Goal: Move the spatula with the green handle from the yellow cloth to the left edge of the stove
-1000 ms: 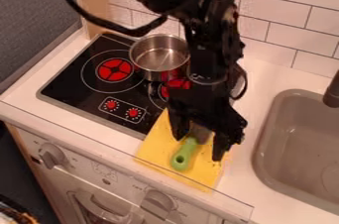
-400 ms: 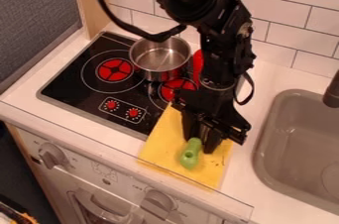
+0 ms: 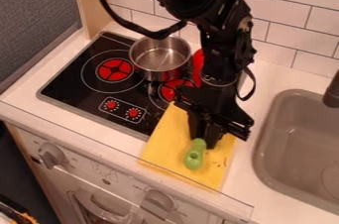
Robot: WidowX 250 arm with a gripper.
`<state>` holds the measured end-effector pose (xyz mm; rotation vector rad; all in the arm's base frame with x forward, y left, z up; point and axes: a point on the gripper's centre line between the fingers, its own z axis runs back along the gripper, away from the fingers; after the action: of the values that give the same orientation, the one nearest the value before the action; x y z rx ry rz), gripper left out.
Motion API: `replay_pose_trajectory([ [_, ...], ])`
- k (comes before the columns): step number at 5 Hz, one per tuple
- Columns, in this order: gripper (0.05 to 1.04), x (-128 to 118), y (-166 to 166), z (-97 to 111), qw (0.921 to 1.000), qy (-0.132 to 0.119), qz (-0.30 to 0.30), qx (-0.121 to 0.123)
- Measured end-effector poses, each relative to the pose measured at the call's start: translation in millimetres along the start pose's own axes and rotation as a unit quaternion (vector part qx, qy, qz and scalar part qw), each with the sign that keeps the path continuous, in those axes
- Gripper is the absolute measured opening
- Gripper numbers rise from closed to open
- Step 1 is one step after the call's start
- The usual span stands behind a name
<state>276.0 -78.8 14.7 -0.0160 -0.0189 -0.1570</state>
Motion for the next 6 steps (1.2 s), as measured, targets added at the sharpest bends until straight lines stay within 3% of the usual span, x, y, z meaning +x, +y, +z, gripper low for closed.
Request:
replay_pose_trajectory([
  [1, 0.084, 1, 8, 28, 0.9989, -0.038, 0.016, -0.024],
  [3, 0.077, -14, 48, 80, 0.9943, -0.082, 0.052, -0.044],
  [4, 0.219, -23, 34, 61, 0.9976, -0.055, 0.030, -0.029],
  [5, 0.490, -42, 18, 44, 0.9994, -0.034, -0.003, -0.007],
  [6, 0.784, -48, 5, 38, 0.9993, -0.032, -0.020, 0.000],
])
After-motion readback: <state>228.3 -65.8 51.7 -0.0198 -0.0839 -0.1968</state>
